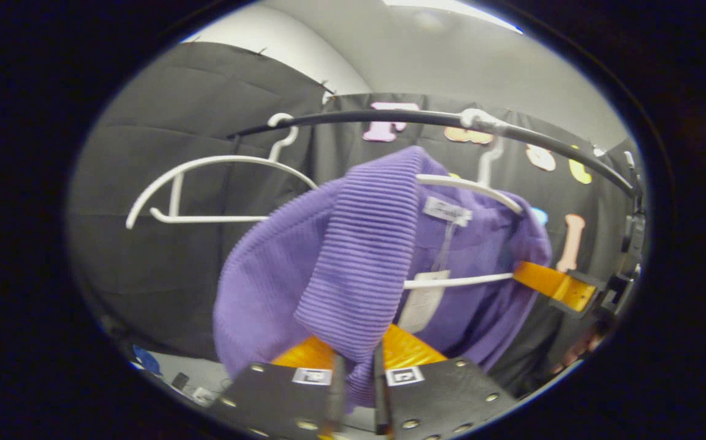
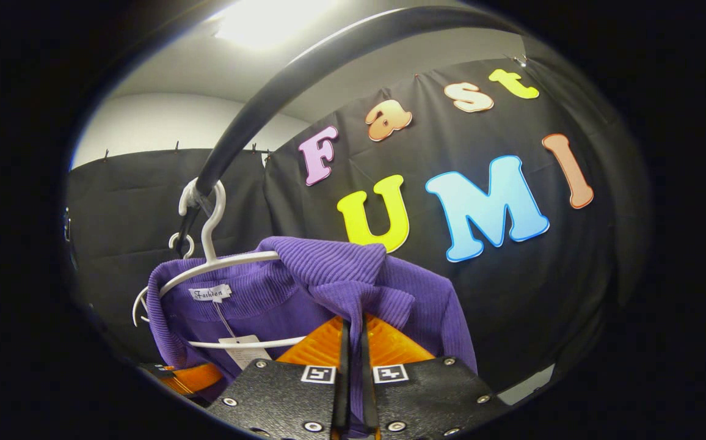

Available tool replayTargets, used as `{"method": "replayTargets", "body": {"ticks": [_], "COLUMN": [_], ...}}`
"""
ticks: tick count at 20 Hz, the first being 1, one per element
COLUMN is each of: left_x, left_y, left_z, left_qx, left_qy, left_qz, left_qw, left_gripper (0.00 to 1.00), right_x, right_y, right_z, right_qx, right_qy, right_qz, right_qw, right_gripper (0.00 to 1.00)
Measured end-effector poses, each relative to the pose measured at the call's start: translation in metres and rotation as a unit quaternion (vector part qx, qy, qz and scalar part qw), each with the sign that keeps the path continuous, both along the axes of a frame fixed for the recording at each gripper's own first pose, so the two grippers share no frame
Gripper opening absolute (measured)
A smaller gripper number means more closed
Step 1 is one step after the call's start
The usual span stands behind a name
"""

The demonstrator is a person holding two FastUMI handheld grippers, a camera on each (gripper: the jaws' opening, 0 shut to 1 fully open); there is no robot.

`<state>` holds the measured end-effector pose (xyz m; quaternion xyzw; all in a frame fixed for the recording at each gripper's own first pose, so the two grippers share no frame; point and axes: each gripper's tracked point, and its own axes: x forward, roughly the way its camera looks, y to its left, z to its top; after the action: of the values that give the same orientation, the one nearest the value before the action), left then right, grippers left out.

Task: Grasp the clothes on the hanger with both hands and then place them into the laundry hamper below.

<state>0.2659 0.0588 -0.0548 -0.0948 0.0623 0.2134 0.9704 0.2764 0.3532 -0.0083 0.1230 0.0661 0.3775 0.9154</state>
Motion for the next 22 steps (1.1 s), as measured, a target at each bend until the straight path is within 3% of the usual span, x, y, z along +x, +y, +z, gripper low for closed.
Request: {"method": "replayTargets", "body": {"ticks": [1, 4, 5, 8, 16, 22], "left_x": [-0.001, 0.000, -0.002, -0.004, -0.047, -0.070], "left_y": [-0.010, 0.002, -0.007, -0.006, 0.001, 0.028], "left_z": [-0.002, 0.008, 0.007, 0.010, 0.048, 0.089], "left_qx": [-0.029, -0.072, -0.081, -0.058, -0.039, -0.020], "left_qy": [-0.008, -0.048, -0.053, -0.044, -0.078, -0.114], "left_qz": [-0.019, -0.035, -0.047, -0.068, -0.097, -0.091], "left_qw": [0.999, 0.996, 0.994, 0.995, 0.991, 0.989], "left_gripper": [0.16, 0.22, 0.09, 0.01, 0.01, 0.01], "right_x": [-0.004, -0.005, -0.007, -0.003, 0.000, 0.009], "right_y": [0.000, -0.002, -0.004, -0.011, -0.029, -0.039], "right_z": [-0.001, 0.000, -0.001, 0.004, 0.015, 0.024], "right_qx": [-0.005, -0.020, -0.026, -0.037, -0.044, -0.057], "right_qy": [-0.005, -0.023, -0.028, -0.053, -0.076, -0.112], "right_qz": [0.002, 0.007, 0.007, -0.011, -0.067, -0.106], "right_qw": [1.000, 0.999, 0.999, 0.998, 0.994, 0.986], "right_gripper": [0.06, 0.00, 0.00, 0.00, 0.00, 0.00]}}
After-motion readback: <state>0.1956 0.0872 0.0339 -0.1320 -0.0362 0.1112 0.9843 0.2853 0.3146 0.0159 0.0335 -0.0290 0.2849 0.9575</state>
